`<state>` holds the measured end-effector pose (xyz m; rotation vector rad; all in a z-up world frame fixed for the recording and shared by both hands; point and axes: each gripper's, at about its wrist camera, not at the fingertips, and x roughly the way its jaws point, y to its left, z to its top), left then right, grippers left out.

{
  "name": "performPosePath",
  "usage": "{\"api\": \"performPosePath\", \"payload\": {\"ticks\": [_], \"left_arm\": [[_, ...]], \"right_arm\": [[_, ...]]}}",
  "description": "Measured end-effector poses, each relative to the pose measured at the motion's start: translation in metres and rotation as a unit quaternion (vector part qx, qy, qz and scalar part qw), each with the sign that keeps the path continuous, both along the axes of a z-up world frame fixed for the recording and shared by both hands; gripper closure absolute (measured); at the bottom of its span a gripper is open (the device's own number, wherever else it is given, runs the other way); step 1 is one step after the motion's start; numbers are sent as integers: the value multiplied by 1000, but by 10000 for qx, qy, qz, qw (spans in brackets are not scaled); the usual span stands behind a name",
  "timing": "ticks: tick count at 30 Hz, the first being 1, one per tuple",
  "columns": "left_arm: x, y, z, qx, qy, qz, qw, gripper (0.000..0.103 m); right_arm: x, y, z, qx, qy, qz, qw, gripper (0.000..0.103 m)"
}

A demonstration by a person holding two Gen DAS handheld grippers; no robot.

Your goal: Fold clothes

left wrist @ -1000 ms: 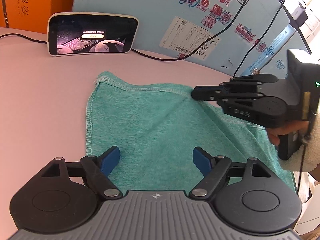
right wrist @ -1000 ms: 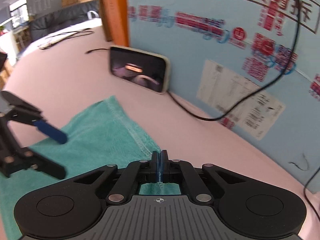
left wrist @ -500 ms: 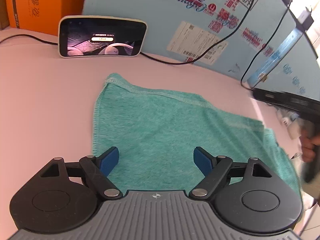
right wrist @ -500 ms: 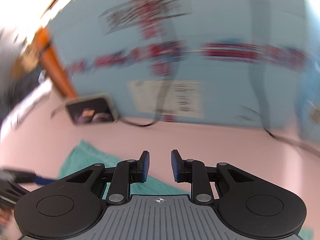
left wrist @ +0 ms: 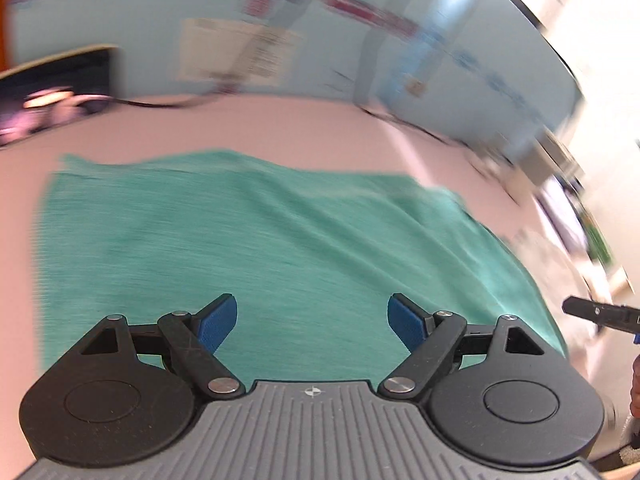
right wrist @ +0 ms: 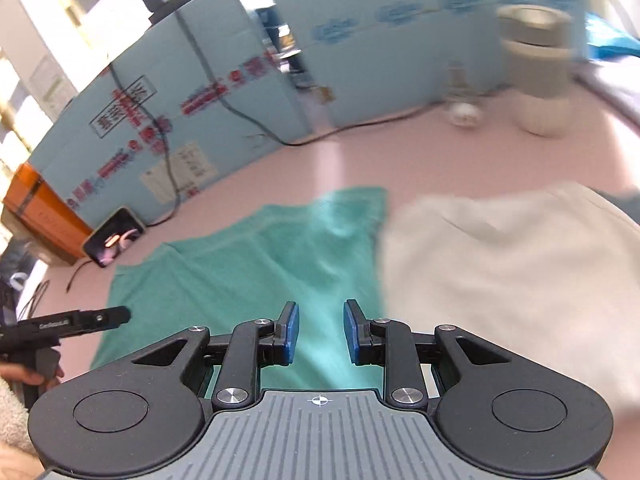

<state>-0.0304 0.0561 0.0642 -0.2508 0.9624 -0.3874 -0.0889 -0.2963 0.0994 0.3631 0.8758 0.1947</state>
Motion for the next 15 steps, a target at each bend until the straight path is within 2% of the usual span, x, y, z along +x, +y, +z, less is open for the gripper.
{"api": "performPosePath", "payload": {"ticks": [3, 7, 11, 15], "left_arm": [[1, -28, -2, -13, 32, -471, 9989, 22], [-4, -50, -9, 61, 133, -830, 9964, 22], [-9, -54, -17, 190, 164, -808, 9964, 20], [-13, -52, -21, 95, 125, -762, 9970, 15]], "right_arm": [[-29, -12, -1, 16, -33, -438, 9990, 77], [-56, -23, -5, 21, -106, -940, 9955, 75], [-50, -17, 8, -264, -403, -667, 9966, 75], [-11, 2, 26, -321, -836, -97, 9959, 75]]}}
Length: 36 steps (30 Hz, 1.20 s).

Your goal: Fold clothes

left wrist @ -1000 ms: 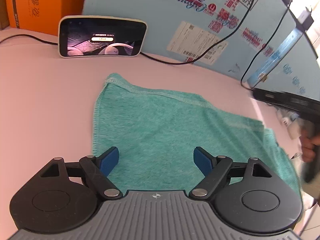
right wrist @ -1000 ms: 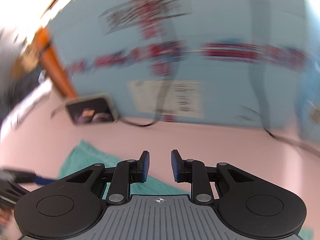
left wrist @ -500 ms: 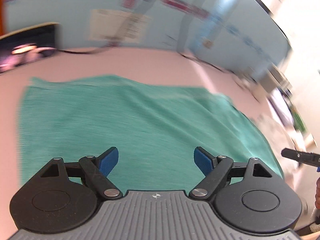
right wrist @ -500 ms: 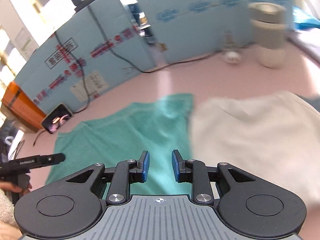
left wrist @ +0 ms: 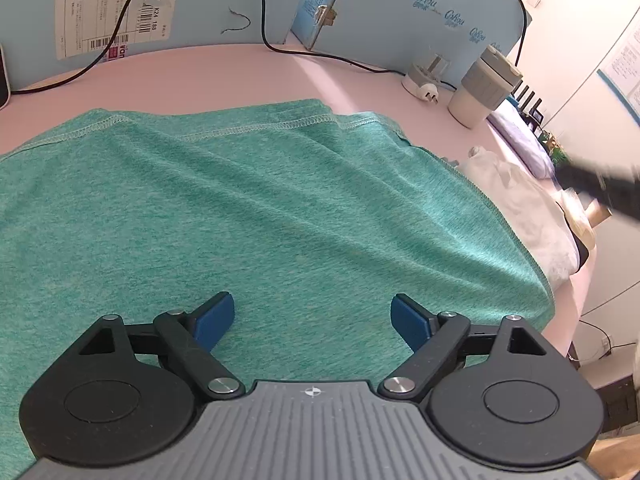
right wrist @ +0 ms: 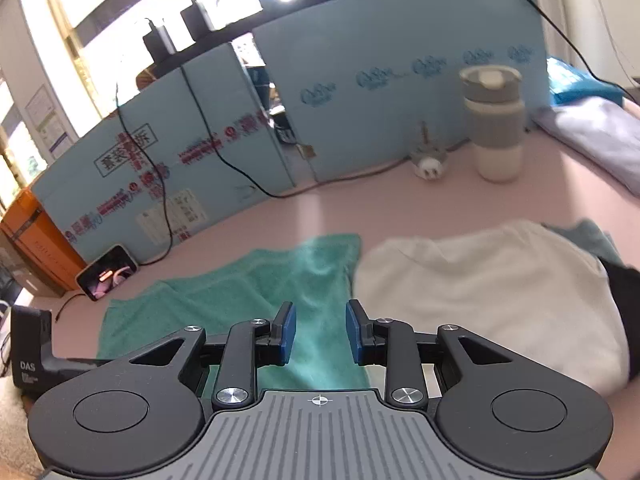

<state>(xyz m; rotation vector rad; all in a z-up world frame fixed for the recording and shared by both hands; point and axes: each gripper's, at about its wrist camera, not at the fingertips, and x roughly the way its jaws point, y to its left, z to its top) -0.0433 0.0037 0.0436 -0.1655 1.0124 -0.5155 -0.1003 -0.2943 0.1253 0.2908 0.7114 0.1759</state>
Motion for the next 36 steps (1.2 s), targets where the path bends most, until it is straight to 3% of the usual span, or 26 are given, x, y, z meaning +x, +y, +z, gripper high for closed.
{"api": "performPosePath", "payload": {"ticks": [6, 12, 15, 19, 27, 32, 34, 36], "left_arm": [[2, -2, -4, -164, 99, -46, 9998, 0], [1, -11, -3, 151, 1, -294, 9995, 0], [1, -10, -3, 127, -13, -303, 9995, 0], [1, -7, -4, 45, -33, -264, 9996, 0], [2, -7, -6, -11, -84, -255, 9996, 0], [2, -7, -6, -26, -106, -271, 9996, 0], [2, -8, -6, -34, -109, -265, 9996, 0], [2, -8, -6, -31, -111, -267, 9996, 0]], "right_arm": [[81, 61, 3, -464, -307, 1456, 9878, 75], [126, 126, -18, -1254, -289, 2692, 9544, 75], [139, 143, -29, -1324, -239, 3187, 9382, 75], [158, 160, -47, -1623, -105, 3472, 9236, 75], [176, 181, -75, -1868, 127, 3805, 9056, 75], [181, 183, -84, -1945, 191, 3796, 9043, 75], [181, 183, -85, -1966, 173, 3813, 9031, 78], [179, 184, -85, -1979, 178, 3842, 9016, 90]]}}
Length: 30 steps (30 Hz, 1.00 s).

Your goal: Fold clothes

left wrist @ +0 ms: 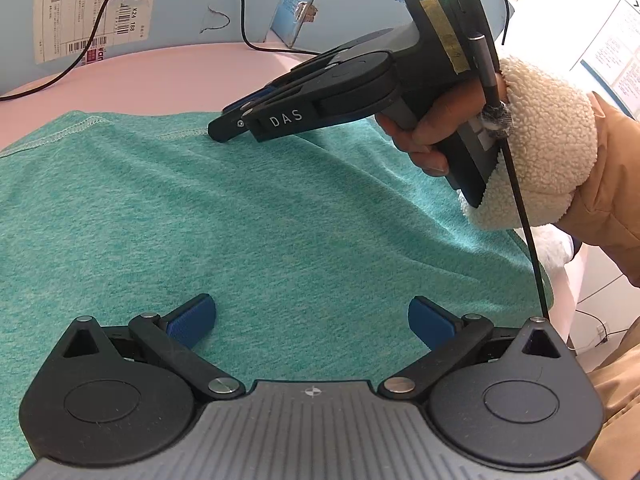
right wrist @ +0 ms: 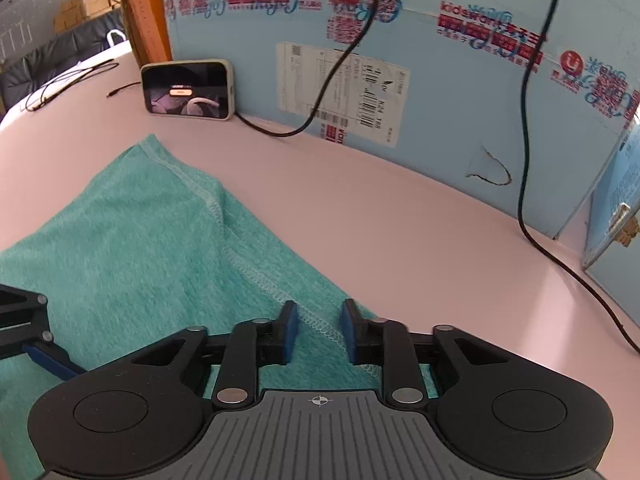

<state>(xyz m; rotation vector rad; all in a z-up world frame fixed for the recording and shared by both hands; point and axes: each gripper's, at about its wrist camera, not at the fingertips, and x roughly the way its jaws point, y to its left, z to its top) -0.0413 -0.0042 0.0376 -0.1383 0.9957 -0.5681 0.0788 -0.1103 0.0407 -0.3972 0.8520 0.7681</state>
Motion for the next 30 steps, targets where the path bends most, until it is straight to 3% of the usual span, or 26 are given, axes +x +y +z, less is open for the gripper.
{"api": "performPosePath", "payload": {"ticks": [2, 11, 17, 24, 28, 30], "left_arm": [[0, -1, -1, 4, -5, -3, 10000, 0], [0, -3, -1, 72, -31, -38, 10000, 0], [-2, -3, -1, 104, -57, -75, 9999, 0], [-4, -5, -2, 155, -146, -55, 9998, 0], [-4, -6, -1, 201, -163, -59, 9996, 0], [-6, -7, -1, 212, -167, -60, 9996, 0]], "right_arm": [[-1, 2, 1, -23, -31, 4, 10000, 99], [3, -4, 13, 38, -479, -410, 9980, 101], [17, -6, 0, 273, -192, -745, 9967, 95], [12, -46, 30, 864, -260, -1577, 9834, 92], [5, -60, 33, 1087, 192, -1484, 9828, 94], [1, -55, 29, 935, 244, -1351, 9861, 94]]}}
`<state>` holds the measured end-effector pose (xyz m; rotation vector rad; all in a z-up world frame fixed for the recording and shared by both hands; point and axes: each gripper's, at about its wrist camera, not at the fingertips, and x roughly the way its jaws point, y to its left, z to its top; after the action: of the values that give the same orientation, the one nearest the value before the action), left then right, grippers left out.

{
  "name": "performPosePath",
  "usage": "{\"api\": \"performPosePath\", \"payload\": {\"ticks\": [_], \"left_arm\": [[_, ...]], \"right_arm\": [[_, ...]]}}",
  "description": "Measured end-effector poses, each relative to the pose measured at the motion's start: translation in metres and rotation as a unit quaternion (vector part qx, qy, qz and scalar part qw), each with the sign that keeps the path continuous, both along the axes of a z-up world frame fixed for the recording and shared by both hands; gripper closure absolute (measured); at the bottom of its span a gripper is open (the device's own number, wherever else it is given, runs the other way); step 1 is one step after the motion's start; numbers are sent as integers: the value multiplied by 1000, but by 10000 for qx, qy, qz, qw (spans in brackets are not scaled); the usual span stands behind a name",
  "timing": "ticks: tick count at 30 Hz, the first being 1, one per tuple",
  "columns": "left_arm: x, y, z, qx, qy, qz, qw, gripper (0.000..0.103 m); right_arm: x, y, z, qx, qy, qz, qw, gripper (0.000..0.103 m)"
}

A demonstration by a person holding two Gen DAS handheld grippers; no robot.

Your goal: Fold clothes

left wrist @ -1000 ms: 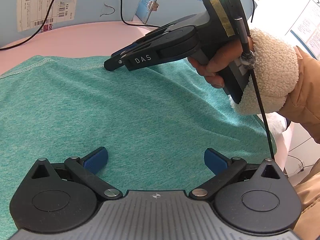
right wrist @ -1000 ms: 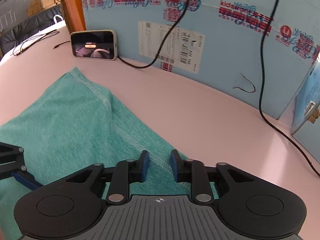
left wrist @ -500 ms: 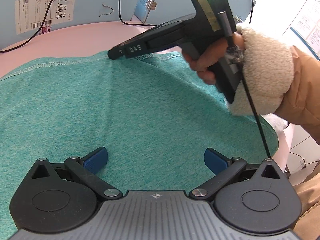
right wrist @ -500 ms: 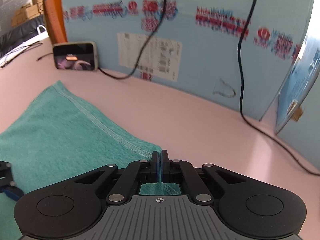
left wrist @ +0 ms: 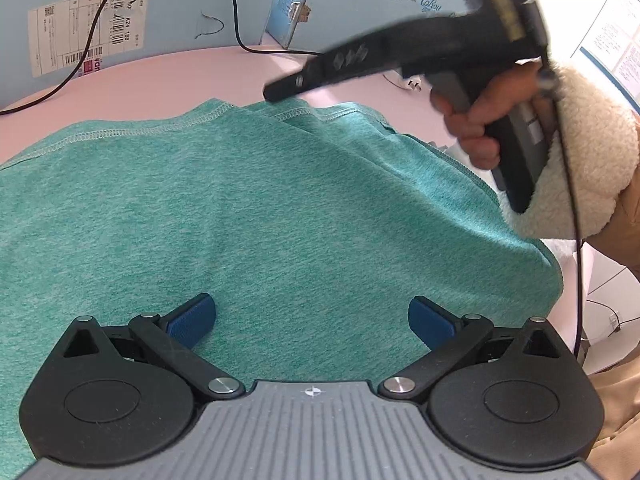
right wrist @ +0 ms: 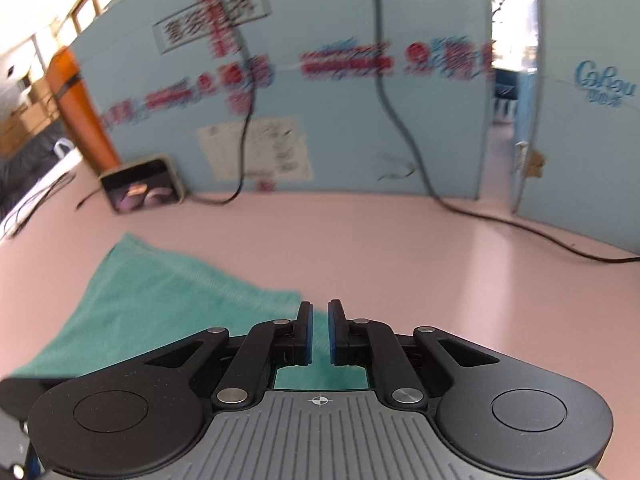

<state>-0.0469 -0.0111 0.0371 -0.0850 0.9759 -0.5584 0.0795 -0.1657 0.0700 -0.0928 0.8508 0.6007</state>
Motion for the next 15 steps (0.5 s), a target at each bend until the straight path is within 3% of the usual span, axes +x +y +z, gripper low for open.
{"api": "performPosePath", "payload": {"ticks": [5, 8, 12, 15], "left_arm": [[-3, -1, -1, 65, -67, -21, 10000, 0], [-3, -3, -1, 100, -87, -8, 9999, 0], [-2, -3, -1, 104, -83, -9, 9999, 0], [-3, -3, -1, 87, -86, -7, 9999, 0]], "right_arm": [[3, 5, -13, -470, 43, -203, 9987, 93], [-5, 3, -4, -463, -140, -154, 9987, 92], [-5, 8, -9, -864, -307, -45, 9958, 92], [-2, 8, -20, -951, -148, -49, 9953, 92]]}}
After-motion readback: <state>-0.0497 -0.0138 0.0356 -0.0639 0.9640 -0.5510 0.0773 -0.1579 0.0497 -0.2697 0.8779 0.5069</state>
